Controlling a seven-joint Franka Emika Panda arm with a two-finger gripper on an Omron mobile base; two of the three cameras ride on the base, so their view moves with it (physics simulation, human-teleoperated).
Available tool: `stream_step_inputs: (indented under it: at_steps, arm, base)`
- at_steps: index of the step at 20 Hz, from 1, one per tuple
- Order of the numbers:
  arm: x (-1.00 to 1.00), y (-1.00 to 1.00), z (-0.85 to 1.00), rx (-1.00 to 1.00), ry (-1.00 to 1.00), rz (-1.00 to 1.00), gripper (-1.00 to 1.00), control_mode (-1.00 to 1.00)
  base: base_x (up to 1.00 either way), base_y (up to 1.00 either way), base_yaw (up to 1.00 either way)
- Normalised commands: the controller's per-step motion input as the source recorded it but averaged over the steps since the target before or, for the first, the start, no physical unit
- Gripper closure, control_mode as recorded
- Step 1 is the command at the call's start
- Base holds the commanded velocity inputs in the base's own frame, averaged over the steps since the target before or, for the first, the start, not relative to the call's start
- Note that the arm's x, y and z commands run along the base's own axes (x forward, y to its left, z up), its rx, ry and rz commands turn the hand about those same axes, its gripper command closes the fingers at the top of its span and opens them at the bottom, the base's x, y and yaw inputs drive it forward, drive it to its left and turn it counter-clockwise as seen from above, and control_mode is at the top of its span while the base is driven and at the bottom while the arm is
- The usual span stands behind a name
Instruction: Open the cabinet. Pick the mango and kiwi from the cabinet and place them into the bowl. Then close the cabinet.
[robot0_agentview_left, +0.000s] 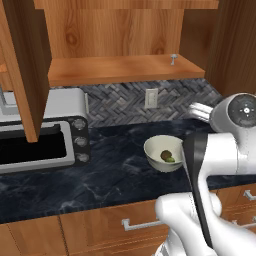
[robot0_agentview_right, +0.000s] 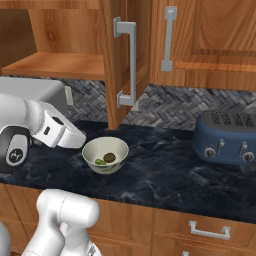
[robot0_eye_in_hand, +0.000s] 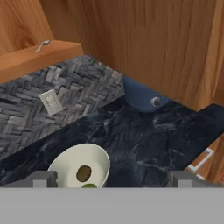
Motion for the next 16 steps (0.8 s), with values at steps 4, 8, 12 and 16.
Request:
stream_step_inputs:
  at_steps: [4, 8, 12, 16]
  arm:
    - [-0.53, -0.15, 0.46, -0.04, 0.09, 0.00, -1.00, -1.00]
    - [-0.53, -0.14, 0.38, -0.07, 0.07, 0.00, -1.00, -1.00]
    - [-0.49, -0.09, 0.05, -0.20, -0.03, 0.00, -1.00, -1.00]
    - [-0.32, -0.09, -0.04, -0.27, -0.19, 0.04, -1.00, -1.00]
  base:
    - [0.00, 0.00, 0.00]
    - [0.00, 0.00, 0.00]
    - [0.00, 0.00, 0.00]
    - [0.00, 0.00, 0.00]
